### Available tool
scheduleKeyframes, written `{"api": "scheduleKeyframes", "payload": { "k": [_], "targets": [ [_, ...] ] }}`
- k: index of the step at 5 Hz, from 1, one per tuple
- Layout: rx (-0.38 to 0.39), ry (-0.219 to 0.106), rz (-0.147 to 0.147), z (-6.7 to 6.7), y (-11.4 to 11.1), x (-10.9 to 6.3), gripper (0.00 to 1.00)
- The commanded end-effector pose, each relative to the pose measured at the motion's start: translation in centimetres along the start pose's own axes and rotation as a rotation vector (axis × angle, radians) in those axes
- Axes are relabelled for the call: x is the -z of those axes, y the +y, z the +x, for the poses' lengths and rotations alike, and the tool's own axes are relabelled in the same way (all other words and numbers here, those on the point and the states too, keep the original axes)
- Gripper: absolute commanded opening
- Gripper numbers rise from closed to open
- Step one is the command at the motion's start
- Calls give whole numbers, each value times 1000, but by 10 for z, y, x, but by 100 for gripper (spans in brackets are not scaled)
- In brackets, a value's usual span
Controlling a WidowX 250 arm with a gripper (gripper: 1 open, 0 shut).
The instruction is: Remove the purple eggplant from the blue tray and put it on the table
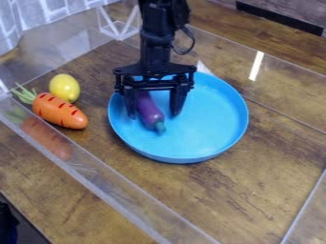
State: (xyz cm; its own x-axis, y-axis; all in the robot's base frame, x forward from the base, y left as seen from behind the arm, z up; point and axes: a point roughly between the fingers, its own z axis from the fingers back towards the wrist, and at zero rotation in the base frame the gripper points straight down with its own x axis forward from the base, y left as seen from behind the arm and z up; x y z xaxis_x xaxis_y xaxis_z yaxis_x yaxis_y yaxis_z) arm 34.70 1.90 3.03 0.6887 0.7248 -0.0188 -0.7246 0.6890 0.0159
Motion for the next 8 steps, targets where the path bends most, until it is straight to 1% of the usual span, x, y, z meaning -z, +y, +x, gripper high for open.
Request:
{"api": "scheduleKeyframes", "payload": {
  "k": [1, 2, 3, 4, 6, 8],
  "targets": [
    [-34, -49, -38, 14, -4, -17, 100],
    [-39, -54, -37, 13, -7, -9, 0],
    [-18, -60, -41, 5, -11, -9, 0],
    [22, -64, -48, -9, -17, -7, 0],
    [115, -68, -57, -45, -31, 4, 0],
    [153, -76, -64, -66, -43, 8, 0]
  ]
}}
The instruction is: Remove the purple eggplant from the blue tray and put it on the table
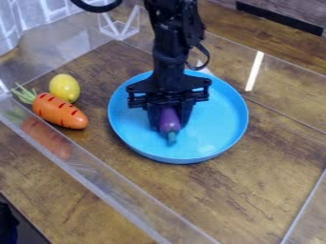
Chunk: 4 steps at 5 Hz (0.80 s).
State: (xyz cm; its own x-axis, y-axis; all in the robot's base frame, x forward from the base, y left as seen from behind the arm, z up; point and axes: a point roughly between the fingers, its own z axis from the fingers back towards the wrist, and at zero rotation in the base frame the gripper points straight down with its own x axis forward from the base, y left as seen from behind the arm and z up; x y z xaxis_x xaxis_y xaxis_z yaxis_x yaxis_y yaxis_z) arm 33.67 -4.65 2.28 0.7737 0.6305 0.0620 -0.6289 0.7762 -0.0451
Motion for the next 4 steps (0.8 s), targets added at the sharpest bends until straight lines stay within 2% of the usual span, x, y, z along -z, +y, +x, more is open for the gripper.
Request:
{"api": "scheduleKeyframes", "payload": {
  "k": [1, 3, 4],
  "targets": [
    [49, -1, -4, -22, -16, 4, 0],
    [117, -10, -9, -49, -28, 8, 0],
    [121, -2, -7, -58, -30, 9, 0]
  ]
}}
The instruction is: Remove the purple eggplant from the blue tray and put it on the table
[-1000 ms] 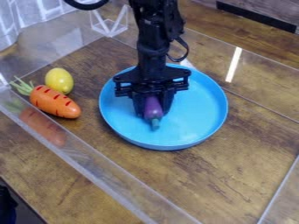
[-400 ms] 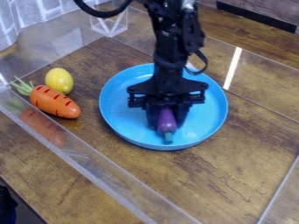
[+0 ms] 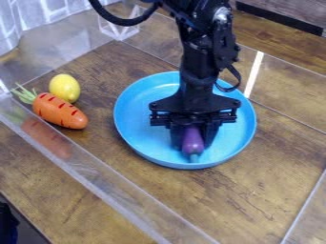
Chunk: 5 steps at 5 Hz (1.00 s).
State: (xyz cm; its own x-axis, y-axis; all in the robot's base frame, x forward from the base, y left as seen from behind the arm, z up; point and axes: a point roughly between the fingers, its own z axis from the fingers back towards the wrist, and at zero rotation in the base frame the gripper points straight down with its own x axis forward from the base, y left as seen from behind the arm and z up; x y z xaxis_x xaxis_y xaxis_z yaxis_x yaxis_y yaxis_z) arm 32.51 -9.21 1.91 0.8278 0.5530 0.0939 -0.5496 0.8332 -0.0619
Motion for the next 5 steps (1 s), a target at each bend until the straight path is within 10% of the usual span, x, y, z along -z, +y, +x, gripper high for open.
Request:
{"api": "scheduleKeyframes", "payload": {
  "k": [1, 5],
  "targets": [
    [38, 28, 22, -30, -3, 5, 0],
    [58, -5, 55, -34, 6, 6, 0]
  ]
}}
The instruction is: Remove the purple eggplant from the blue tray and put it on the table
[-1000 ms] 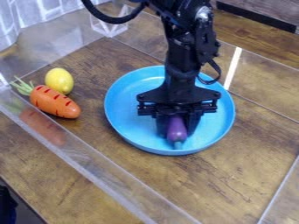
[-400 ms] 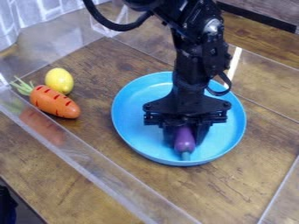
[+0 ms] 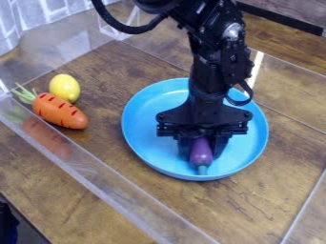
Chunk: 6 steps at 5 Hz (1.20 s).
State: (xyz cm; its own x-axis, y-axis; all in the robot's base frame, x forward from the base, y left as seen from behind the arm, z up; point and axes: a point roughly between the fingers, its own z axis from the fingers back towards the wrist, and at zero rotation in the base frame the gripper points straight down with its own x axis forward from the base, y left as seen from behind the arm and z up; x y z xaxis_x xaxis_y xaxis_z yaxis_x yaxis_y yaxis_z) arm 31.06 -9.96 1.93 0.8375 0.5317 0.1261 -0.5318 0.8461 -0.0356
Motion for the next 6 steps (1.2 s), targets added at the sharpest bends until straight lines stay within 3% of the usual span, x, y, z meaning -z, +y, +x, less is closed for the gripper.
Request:
{"api": "scheduleKeyframes", "payload": {
  "k": [1, 4, 6],
  "targets": [
    [38, 18, 38, -16, 6, 8, 0],
    [51, -8, 60, -10, 13, 8, 0],
    [79, -31, 68, -3, 16, -8, 0]
  ]
}}
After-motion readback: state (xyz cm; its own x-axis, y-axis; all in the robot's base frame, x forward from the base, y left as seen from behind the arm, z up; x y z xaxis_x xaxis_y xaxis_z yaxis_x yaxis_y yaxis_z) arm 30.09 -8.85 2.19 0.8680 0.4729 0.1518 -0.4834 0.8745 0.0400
